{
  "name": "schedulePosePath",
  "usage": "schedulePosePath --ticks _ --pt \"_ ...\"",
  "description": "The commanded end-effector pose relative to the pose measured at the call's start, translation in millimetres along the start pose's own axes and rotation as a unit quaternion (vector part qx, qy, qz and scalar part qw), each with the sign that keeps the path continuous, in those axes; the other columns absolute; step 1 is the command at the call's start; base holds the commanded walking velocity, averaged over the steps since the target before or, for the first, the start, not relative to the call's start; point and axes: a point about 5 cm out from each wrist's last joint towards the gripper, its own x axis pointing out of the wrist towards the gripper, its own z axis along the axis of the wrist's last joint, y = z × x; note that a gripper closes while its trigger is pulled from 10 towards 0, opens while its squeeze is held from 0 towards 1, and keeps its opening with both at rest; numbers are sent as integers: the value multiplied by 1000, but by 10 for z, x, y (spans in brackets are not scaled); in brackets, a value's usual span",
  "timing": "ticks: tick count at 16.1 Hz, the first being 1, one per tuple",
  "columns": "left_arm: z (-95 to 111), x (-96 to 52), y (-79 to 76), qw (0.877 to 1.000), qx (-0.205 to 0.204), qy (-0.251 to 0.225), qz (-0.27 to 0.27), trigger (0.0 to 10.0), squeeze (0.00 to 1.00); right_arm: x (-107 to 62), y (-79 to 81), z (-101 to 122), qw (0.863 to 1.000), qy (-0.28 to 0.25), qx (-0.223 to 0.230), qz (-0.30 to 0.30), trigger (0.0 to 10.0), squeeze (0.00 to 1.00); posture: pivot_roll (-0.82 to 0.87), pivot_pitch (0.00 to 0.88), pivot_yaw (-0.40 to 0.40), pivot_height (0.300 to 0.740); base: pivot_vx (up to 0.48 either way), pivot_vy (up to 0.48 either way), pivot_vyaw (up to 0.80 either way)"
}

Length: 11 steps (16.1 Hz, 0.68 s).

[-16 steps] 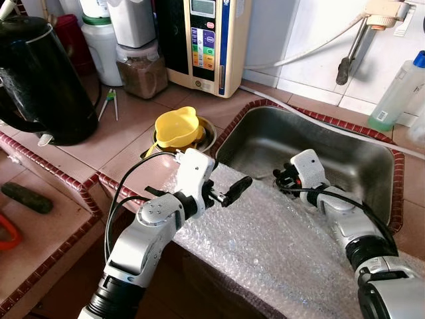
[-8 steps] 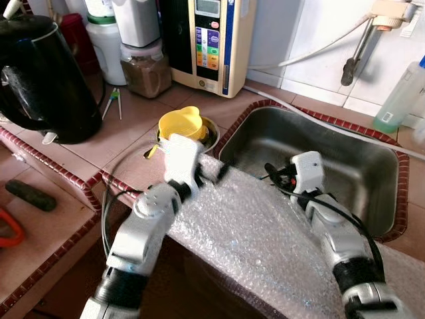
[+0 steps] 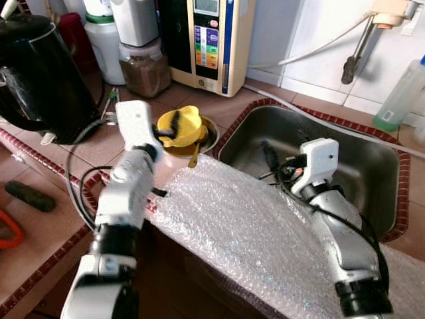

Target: Kitchen organization

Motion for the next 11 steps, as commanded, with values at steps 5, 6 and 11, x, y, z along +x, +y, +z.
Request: schedulePosePath --ticks 5,6,11 --pt "5 158 10 998 -43 38 20 10000 0 -100 310 189 992 -8 44 116 10000 0 -118 61 75 740 0 0 0" --pt "-45 192 -16 997 -45 61 11 10000 0 -124 335 211 991 -3 44 126 10000 0 -122 60 76 740 0 0 0" --pt "-150 251 -77 992 -55 117 0 10000 0 -171 374 222 990 14 42 133 10000 0 -121 61 77 740 0 0 0"
